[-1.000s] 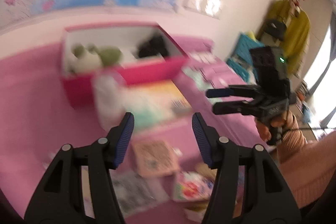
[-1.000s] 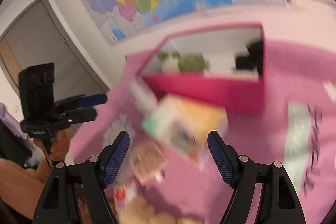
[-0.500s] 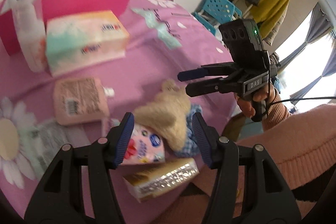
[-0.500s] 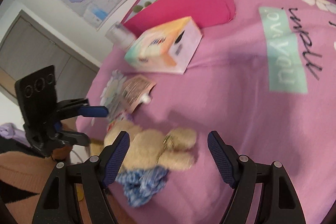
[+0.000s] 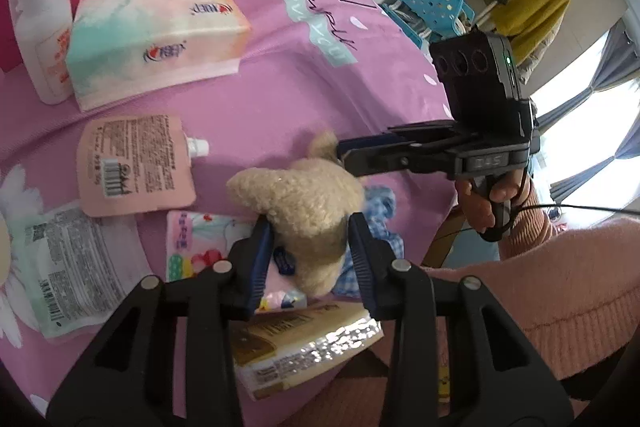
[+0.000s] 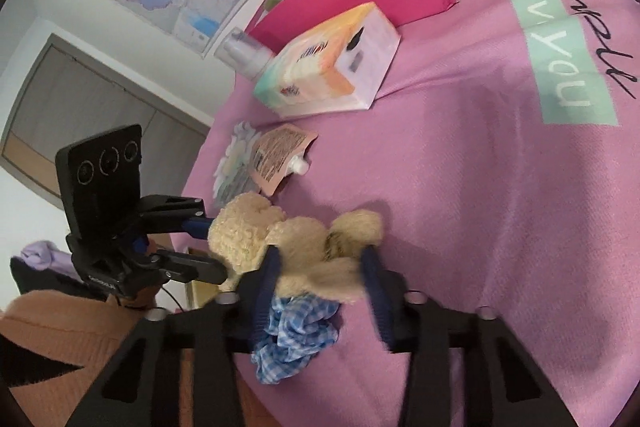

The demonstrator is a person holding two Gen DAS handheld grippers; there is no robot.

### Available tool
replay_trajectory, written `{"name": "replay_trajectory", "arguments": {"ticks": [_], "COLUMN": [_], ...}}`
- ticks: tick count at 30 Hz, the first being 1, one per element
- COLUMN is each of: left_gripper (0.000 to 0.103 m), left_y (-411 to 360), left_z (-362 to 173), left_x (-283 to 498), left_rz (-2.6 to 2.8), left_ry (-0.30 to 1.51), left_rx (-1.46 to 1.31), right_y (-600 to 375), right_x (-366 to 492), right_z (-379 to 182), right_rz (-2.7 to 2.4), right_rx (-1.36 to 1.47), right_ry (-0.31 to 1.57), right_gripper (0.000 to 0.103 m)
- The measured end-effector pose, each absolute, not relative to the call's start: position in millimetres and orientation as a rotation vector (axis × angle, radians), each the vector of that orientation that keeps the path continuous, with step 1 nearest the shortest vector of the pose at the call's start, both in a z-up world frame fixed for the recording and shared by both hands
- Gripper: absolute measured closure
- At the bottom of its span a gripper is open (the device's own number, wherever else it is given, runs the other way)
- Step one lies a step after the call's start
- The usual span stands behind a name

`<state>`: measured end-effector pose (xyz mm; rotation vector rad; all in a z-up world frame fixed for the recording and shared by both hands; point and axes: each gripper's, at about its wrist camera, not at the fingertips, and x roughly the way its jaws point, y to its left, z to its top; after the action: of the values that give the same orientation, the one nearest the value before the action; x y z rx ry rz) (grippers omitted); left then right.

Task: Organize soft objects
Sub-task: 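Grasp the beige teddy bear with the left gripper and lift it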

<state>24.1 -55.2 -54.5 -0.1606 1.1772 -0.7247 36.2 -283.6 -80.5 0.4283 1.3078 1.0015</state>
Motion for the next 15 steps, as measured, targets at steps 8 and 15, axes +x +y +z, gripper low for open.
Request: {"name": "replay_trajectory", "arguments": {"ticks": [8,15], "left_gripper": [0.065,0.065], "left_y": [-46,-34], "left_z": [-55,-62], "left_x": [35,36], "left_rz": [-0.687,-0.663], "left_ry": [1.149,1.165], "left_rx": [-0.180,-0.192], "right_y": [-286,-286], "right_x": [45,56], "right_z": [-77,-85], "right_rz": [0.950,0.904], "right_rx": [0.445,0.437], "right_ry": [1.251,1.255], "right_gripper": [0.080,0.057]}}
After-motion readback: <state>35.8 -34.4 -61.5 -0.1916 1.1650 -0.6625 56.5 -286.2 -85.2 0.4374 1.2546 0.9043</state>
